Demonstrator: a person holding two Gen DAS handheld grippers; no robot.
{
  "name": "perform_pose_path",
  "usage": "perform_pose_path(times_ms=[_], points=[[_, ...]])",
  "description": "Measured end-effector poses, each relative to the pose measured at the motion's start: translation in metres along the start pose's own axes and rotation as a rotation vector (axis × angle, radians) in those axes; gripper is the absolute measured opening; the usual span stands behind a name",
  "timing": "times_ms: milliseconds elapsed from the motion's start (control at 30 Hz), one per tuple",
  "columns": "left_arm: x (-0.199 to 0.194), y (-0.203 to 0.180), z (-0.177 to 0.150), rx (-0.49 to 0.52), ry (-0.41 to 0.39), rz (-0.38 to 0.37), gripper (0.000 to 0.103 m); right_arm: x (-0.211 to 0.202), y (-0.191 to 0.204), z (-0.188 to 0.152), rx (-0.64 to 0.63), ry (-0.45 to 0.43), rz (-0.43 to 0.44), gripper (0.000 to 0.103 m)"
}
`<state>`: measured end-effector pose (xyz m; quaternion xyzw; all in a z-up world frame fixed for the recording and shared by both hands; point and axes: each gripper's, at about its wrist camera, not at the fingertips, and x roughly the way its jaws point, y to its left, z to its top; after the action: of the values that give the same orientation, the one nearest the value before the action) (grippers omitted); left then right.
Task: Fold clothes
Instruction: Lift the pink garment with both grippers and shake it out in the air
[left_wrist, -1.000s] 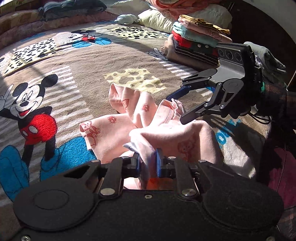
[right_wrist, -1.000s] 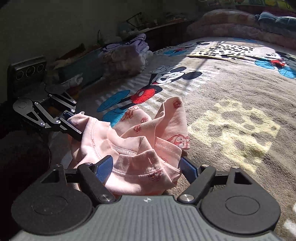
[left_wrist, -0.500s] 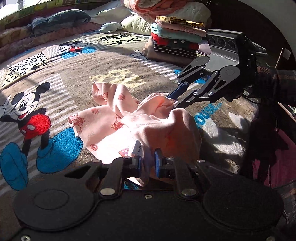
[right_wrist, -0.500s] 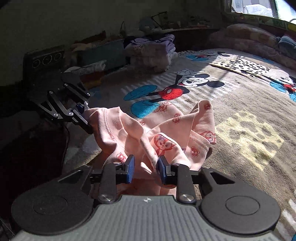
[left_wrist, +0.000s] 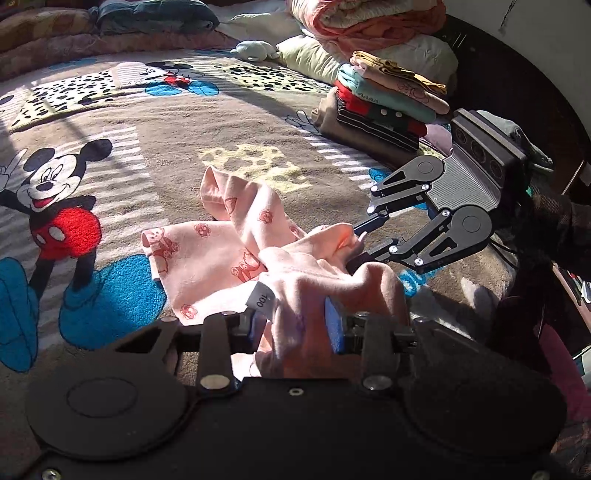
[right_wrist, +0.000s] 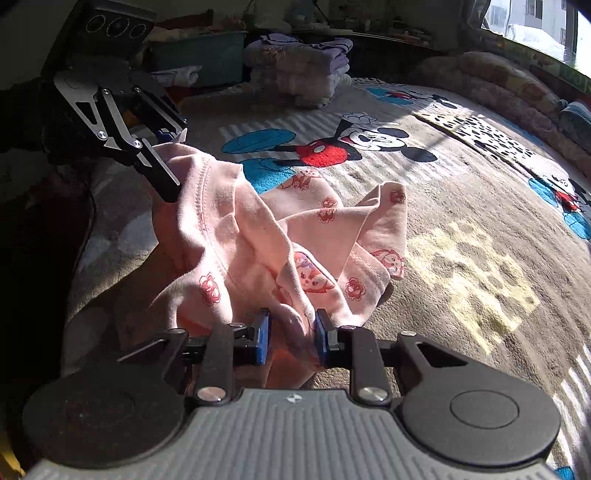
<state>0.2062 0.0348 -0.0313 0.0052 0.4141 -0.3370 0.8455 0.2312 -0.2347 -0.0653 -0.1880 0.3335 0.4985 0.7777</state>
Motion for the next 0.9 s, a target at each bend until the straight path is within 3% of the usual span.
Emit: perform_pose_path(times_ms=[33,233,433,633,900], points=[[-0.001,-0.003,-0.002,0.017,0.000,0.015,0.006,-0.004,0.003,-0.001,0.009,-0.016,-0.009,0.014],[-0.021,-0.034,-0.010,0.174,-0.033,0.149,0.003,-0.049,0.020,0.014,-0.011,-0.104,-0.103,0.011],[-0.065,-0.065,0.009,0.279,-0.142,0.247,0.003,-0.107,0.040,0.048,-0.054,-0.194,-0.208,0.011],[-0.115,-0.092,0.037,0.359,-0.265,0.308,0.002,-0.161,0.062,0.080,-0.095,-0.275,-0.282,0.011],[-0.178,-0.121,0.068,0.462,-0.394,0.349,0.002,-0.220,0.080,0.119,-0.121,-0.367,-0.318,0.011]])
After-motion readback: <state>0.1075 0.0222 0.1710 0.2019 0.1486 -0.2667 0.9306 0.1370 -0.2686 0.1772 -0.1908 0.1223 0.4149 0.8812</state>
